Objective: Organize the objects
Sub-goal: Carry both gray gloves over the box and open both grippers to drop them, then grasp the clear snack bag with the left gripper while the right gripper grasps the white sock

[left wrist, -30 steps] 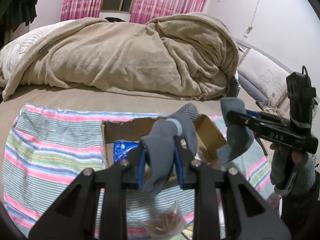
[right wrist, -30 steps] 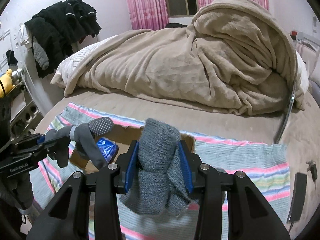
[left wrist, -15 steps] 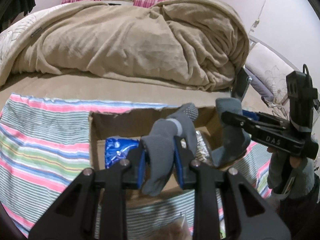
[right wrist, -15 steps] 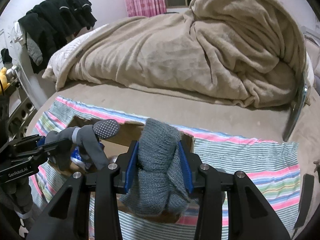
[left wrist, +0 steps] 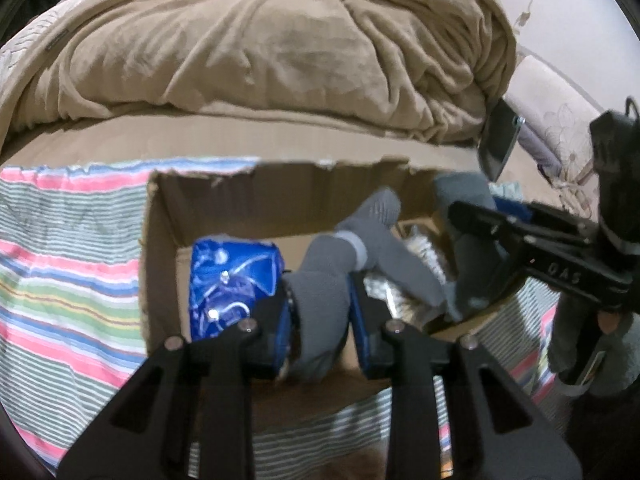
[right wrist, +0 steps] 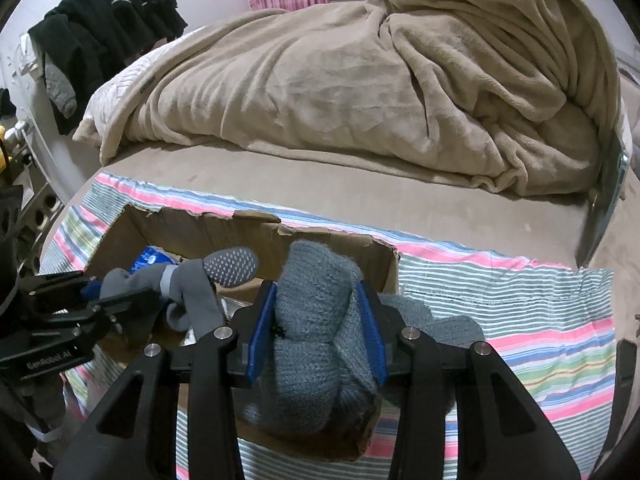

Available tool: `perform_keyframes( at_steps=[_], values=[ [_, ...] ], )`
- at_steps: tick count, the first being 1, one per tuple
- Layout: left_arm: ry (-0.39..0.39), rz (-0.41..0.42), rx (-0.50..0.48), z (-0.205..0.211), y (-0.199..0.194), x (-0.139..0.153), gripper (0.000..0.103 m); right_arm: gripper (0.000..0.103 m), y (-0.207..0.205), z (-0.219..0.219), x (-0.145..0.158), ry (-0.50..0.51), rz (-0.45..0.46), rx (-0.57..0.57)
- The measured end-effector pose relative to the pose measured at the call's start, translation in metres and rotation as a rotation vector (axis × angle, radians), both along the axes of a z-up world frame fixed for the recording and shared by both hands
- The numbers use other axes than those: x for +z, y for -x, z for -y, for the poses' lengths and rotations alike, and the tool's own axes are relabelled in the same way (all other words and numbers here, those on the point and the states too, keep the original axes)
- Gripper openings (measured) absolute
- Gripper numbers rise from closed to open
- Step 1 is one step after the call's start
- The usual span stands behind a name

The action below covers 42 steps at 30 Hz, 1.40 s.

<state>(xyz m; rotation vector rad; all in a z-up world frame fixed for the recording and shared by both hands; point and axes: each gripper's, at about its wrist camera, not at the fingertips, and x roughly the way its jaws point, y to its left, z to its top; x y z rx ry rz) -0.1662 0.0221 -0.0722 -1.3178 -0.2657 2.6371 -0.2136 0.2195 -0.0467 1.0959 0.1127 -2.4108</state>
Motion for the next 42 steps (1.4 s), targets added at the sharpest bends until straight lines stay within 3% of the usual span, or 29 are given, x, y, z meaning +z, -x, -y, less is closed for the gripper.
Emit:
perform_keyframes(
  at_steps=[4,9,15,29,42],
  values=[
    [0.009,0.002,0.005,-0.001,-0.001,0.001,0.034,0.051,-0.002,0.001,0.002,0.010,-0.002,0.004],
    [-0.001,0.004,0.017,0.004,-0.005,0.009,0.039,0.070,-0.010,0.002,0.011,0.028,-0.016,0.011],
    [-0.030,-0.040,0.034,0.011,-0.022,0.025,0.066,0.071,-0.023,-0.003,0.025,0.044,-0.027,-0.003],
    [-0.030,-0.108,0.029,0.013,-0.067,0.062,0.068,0.071,-0.068,-0.017,0.051,0.062,-0.055,-0.029],
    [-0.039,-0.083,0.024,0.009,-0.103,0.055,0.068,0.071,-0.103,-0.030,0.044,0.056,-0.031,-0.052]
  ],
)
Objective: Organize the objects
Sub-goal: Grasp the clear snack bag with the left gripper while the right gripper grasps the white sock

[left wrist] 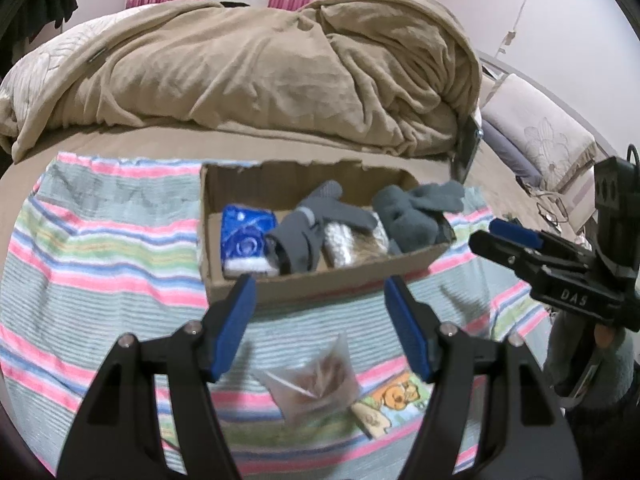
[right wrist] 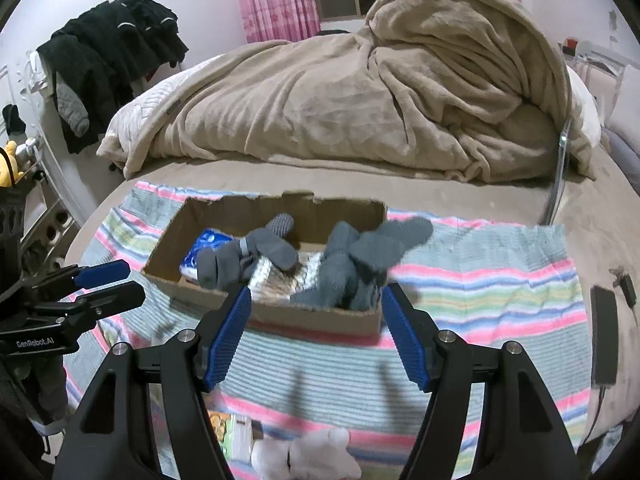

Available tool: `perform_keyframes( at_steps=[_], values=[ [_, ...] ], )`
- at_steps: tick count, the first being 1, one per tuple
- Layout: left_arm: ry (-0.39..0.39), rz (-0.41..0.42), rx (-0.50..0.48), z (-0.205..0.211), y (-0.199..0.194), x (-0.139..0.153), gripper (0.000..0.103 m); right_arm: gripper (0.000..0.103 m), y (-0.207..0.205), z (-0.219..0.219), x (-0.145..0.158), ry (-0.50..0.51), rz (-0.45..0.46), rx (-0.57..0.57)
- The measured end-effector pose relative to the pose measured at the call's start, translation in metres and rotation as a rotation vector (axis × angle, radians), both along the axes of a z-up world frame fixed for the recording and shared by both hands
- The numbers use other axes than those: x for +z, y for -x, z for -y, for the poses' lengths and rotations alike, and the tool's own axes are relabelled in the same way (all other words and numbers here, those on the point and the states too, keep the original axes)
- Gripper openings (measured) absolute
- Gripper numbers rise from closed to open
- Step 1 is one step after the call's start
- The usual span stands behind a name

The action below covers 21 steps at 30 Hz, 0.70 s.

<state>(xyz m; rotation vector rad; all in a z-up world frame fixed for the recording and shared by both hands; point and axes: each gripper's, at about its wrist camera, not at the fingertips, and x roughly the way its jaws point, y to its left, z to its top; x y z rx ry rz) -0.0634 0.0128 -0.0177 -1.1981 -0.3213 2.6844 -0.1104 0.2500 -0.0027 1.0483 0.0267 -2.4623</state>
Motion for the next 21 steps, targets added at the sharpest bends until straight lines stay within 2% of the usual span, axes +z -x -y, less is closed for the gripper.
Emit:
perform_keyframes(
  at_steps=[8,21],
  values=[
    [-0.012,0.060,0.005,-0.001,-0.017,-0.025,0.073,0.071,-0.016,-0.006,-0.021,-0.004,0.047,-0.012],
    [0.000,0.130,0.014,-0.005,-0.029,-0.060,0.074,0.071,-0.037,-0.011,-0.061,-0.010,0.144,-0.022]
  ],
)
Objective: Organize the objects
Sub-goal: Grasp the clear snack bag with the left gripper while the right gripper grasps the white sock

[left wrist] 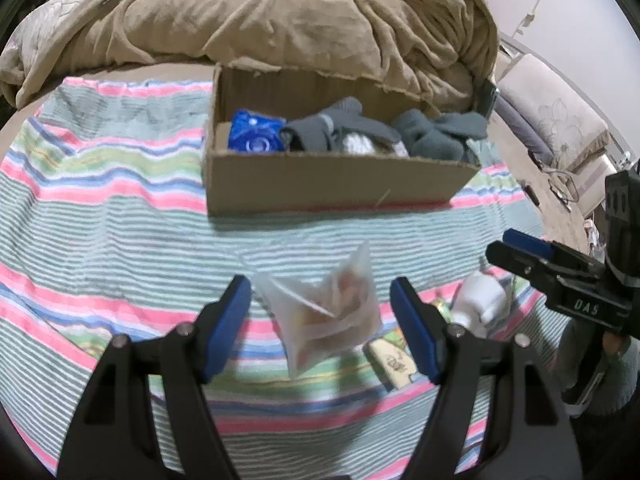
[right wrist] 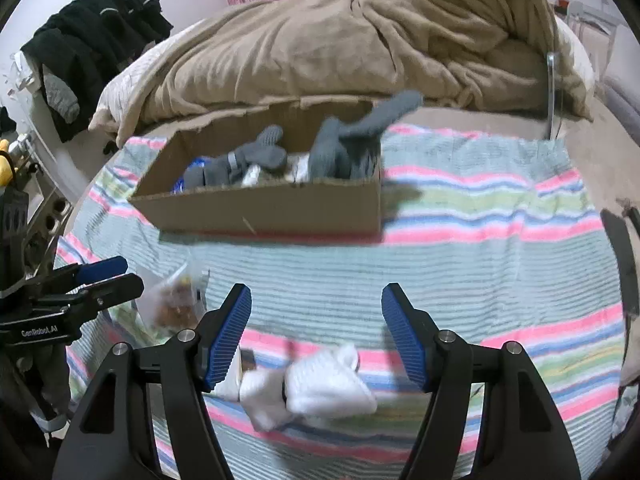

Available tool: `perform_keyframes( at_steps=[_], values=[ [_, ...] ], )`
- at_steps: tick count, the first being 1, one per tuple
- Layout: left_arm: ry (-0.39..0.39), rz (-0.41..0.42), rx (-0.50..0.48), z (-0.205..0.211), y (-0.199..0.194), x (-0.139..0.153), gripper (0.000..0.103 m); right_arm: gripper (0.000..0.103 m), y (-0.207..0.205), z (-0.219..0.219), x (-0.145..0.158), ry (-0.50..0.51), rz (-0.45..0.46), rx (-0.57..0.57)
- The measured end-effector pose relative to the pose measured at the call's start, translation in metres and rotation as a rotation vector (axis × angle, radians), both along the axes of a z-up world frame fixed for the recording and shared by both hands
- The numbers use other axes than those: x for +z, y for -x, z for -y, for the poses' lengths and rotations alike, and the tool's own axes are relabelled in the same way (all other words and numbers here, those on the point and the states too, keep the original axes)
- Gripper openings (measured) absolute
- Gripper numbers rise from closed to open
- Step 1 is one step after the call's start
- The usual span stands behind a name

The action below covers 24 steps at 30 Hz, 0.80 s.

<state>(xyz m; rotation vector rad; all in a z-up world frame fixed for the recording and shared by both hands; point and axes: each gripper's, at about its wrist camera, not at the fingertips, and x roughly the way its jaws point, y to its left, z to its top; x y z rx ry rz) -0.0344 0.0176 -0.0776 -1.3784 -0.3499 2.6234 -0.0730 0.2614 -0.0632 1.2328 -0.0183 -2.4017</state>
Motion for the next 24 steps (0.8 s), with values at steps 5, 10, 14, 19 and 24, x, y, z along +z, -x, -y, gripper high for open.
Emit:
perform_keyframes(
  at_steps=[5,10,14,19,24],
  values=[
    [0.002,0.018,0.011,0.000,0.001,-0.012,0.075,0.071,-0.004,-0.002,-0.016,-0.007,0.043,-0.001],
    [-0.007,0.036,-0.006,-0.005,0.003,-0.020,0.075,0.071,-0.005,-0.004,-0.030,-0.012,0.088,0.000],
    [-0.012,0.063,-0.024,-0.010,0.008,-0.029,0.075,0.071,-0.005,-0.002,-0.040,-0.011,0.121,0.018],
    [0.000,0.079,-0.036,-0.015,0.011,-0.039,0.075,0.071,-0.009,0.004,-0.047,-0.022,0.148,0.043],
    [0.010,0.061,-0.053,-0.021,0.010,-0.037,0.061,0.049,-0.009,0.006,-0.044,-0.021,0.148,0.066]
  ],
)
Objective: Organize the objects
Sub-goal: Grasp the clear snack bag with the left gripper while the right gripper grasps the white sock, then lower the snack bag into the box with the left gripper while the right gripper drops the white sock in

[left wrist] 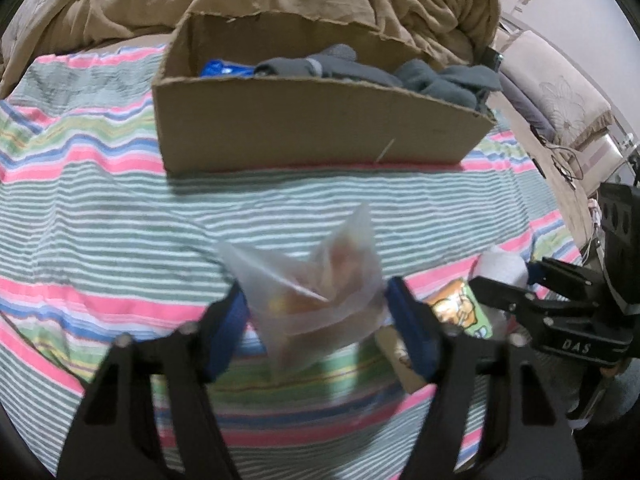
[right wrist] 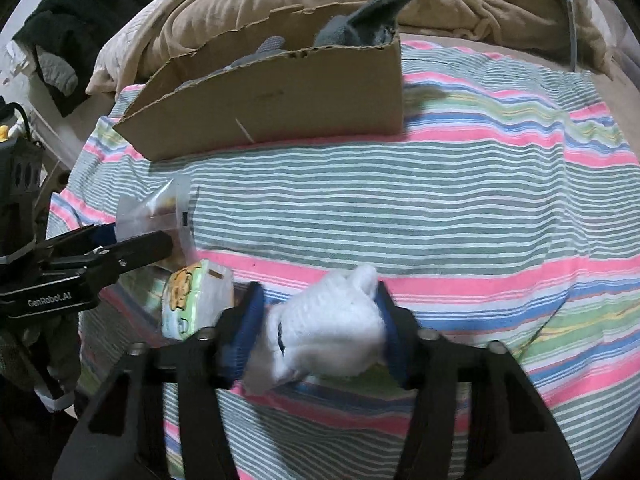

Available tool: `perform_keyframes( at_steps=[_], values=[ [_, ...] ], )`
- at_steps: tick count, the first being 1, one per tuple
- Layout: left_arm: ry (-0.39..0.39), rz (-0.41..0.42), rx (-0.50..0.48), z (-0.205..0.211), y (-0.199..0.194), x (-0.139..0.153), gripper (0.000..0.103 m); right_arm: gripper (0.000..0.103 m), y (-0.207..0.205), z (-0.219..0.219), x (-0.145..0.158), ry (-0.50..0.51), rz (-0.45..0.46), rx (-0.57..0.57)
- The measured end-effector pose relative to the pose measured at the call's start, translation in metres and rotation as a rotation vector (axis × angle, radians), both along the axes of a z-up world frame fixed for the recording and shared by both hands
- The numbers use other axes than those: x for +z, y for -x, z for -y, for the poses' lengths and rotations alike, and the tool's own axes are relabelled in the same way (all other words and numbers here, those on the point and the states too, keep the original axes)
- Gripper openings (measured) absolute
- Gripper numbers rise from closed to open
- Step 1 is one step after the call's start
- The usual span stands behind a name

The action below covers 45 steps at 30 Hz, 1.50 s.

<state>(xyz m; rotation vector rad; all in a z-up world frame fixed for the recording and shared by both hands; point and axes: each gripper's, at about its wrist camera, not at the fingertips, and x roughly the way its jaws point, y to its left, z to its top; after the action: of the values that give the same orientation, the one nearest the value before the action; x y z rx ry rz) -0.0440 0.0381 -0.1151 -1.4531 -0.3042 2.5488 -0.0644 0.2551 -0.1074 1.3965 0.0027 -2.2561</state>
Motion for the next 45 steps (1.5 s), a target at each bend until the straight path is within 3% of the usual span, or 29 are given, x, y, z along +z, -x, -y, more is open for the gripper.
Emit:
perform_keyframes(
  at_steps=[7,24,37,45],
  values=[
    [0.002,-0.039,-0.013,-0.003,-0.004,0.010,0.053,0.032,-0.002,-0.004,0.012,0.000,-0.036,0.013],
    [0.003,-0.141,0.017,0.008,-0.010,0.055,0.052,0.030,0.005,-0.009,0.055,0.001,-0.146,0.010],
    [0.010,-0.231,0.054,0.029,-0.005,0.096,0.052,0.030,0.028,0.009,0.098,0.025,-0.246,0.045],
    [0.024,-0.266,0.074,0.040,0.008,0.108,0.052,0.030,0.042,0.025,0.110,0.038,-0.272,0.073]
  ],
)
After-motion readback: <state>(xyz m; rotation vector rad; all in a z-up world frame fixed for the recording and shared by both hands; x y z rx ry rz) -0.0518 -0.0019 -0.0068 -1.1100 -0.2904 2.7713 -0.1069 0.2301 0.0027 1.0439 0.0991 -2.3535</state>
